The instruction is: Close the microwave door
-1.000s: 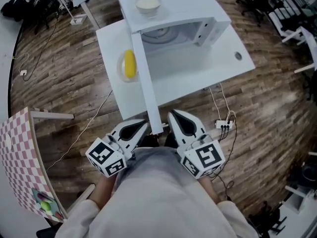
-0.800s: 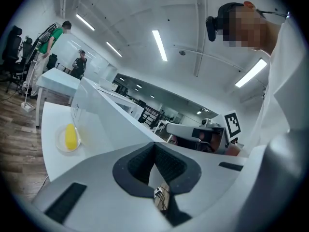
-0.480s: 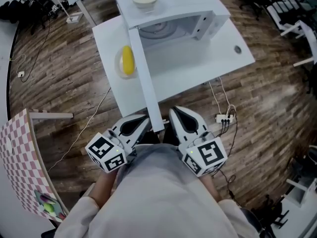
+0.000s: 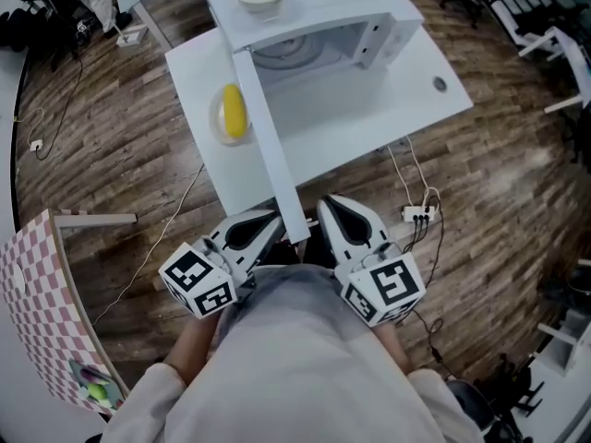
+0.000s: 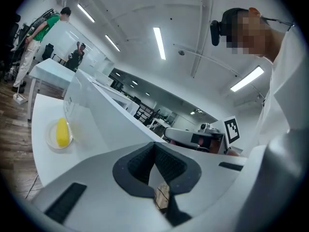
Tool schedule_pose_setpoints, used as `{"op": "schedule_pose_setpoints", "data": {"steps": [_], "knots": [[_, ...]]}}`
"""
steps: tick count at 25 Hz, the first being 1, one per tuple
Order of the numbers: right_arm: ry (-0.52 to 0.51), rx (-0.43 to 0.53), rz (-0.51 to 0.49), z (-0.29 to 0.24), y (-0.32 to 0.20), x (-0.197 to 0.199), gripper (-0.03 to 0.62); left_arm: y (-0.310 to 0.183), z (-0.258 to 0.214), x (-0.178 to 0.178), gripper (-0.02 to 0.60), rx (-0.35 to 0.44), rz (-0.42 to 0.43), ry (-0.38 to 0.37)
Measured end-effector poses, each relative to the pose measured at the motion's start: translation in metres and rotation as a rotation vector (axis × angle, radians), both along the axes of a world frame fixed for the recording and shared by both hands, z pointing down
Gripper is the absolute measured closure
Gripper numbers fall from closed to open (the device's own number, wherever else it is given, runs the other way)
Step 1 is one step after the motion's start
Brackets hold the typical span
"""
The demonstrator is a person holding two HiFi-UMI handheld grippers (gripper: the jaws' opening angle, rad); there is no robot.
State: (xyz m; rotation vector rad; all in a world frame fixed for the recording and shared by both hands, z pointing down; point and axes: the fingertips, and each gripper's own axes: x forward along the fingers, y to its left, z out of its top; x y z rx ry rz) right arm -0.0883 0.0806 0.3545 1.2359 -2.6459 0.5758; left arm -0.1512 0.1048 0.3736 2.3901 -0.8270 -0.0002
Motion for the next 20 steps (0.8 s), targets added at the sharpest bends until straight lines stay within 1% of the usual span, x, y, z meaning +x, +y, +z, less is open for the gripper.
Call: {"op": "schedule_pose_setpoints", "data": {"steps": [3,14,20], "knots": [[0.033,0.011,0.002,0.002,-0.002,0.002,0.571,-0.001,0.001,0.003,0.565,-0.013,0.011,0.012],[0.035,-0.004,0.006,0.003,-0.011,0.013,0.571,-0.006,0.000,0.018,0.565,-0.017,0.055,0.007],[0.034,-0.020,0.016,0.006,-0.018,0.024,0.571,-0.011,0.001,0.029,0.565,-0.034,0.076,0.020]]}}
